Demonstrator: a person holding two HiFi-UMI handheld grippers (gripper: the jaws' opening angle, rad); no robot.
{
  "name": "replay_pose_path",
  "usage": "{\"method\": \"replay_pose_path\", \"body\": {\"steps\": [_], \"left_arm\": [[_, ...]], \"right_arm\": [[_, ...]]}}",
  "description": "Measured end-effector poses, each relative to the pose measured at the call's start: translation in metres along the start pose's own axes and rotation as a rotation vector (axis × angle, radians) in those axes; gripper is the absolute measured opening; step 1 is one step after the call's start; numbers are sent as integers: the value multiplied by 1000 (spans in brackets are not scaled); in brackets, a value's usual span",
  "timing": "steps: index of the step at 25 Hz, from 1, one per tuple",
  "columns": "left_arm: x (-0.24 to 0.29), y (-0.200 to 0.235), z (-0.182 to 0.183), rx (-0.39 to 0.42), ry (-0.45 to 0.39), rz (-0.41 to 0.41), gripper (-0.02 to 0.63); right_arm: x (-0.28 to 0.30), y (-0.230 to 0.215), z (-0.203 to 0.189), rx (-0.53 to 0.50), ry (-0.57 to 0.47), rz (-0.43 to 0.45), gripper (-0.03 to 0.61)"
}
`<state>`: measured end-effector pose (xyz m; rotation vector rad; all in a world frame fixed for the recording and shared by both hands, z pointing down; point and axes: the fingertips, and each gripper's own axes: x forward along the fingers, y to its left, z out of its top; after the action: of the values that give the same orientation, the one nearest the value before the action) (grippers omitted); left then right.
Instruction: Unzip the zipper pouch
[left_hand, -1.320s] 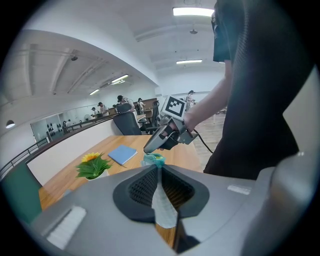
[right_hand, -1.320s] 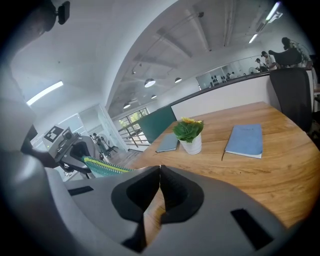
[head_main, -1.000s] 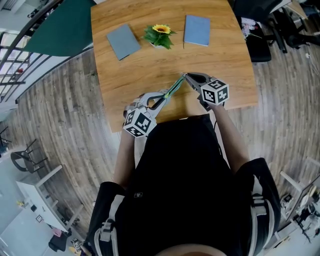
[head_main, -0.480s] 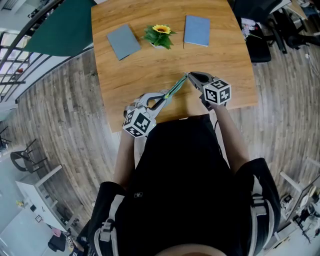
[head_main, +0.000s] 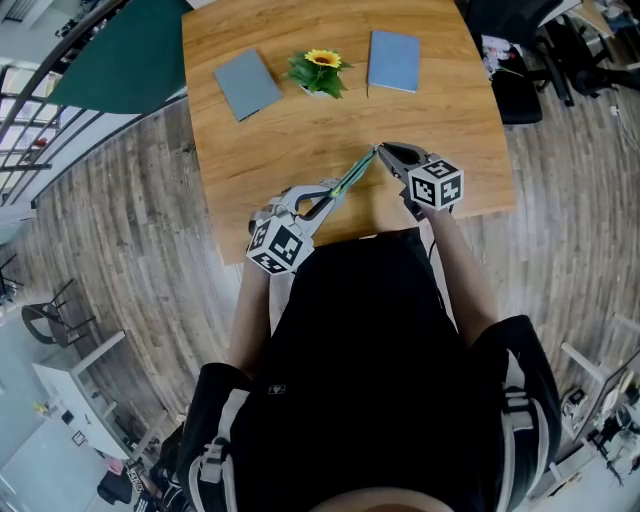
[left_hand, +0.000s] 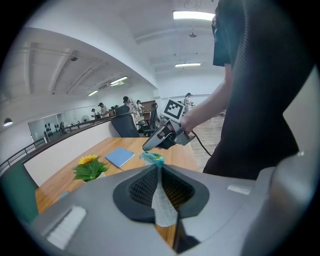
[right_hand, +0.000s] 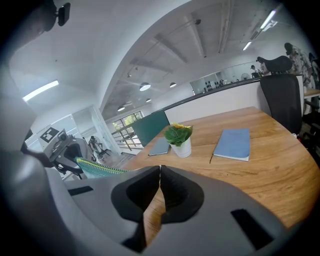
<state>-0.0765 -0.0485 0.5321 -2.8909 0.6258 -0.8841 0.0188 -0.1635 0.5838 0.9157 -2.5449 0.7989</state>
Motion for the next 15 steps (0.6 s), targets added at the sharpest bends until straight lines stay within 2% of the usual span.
{"method": "replay_pose_path", "body": {"steps": [9,15], "left_arm": [[2,-1,-1,-8,-6,-10,29],[-2,0,-4,-26,-11,-6,31]], "right_arm": [[2,-1,-6,1,-5,-18,14],[-4,1,-5,-16,-62,1,33]]}}
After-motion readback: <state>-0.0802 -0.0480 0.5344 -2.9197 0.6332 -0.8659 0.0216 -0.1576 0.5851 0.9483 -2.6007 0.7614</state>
